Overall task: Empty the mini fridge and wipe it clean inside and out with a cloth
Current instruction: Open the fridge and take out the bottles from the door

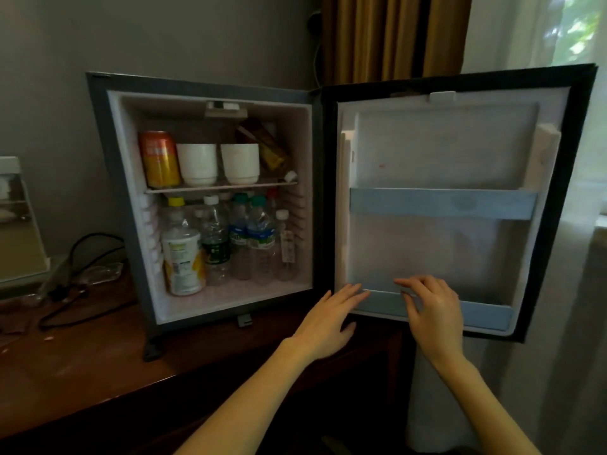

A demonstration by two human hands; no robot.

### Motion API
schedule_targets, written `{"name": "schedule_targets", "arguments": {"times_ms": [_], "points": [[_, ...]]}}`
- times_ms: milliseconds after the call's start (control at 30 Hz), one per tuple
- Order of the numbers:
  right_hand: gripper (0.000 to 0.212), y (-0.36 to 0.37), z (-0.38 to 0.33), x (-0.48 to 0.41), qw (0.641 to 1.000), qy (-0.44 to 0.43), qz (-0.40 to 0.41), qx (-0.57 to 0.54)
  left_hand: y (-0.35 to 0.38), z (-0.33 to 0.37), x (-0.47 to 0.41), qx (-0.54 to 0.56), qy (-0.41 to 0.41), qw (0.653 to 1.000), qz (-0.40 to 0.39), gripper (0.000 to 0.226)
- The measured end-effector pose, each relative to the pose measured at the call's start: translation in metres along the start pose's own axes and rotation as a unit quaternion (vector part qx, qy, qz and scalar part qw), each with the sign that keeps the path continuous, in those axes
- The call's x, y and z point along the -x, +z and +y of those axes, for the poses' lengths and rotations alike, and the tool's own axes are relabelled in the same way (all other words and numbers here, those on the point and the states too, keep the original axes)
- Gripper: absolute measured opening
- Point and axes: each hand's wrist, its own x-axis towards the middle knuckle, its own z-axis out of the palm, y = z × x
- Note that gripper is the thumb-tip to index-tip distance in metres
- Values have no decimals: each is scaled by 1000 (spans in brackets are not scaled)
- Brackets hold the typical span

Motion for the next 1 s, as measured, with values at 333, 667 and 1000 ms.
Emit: {"name": "schedule_targets", "arguments": {"times_ms": [333, 667, 1000], "points": [[24, 51, -127, -10, 980, 9, -81, -180, -47, -74, 102, 78, -140, 987, 19, 60], [54, 158, -198, -46, 930, 168, -219, -243, -95, -147, 173, 133, -275, 939, 161, 57], [92, 245, -196, -38, 869, 300, -185, -346, -68, -193, 143, 307, -277, 870, 269, 52]]}}
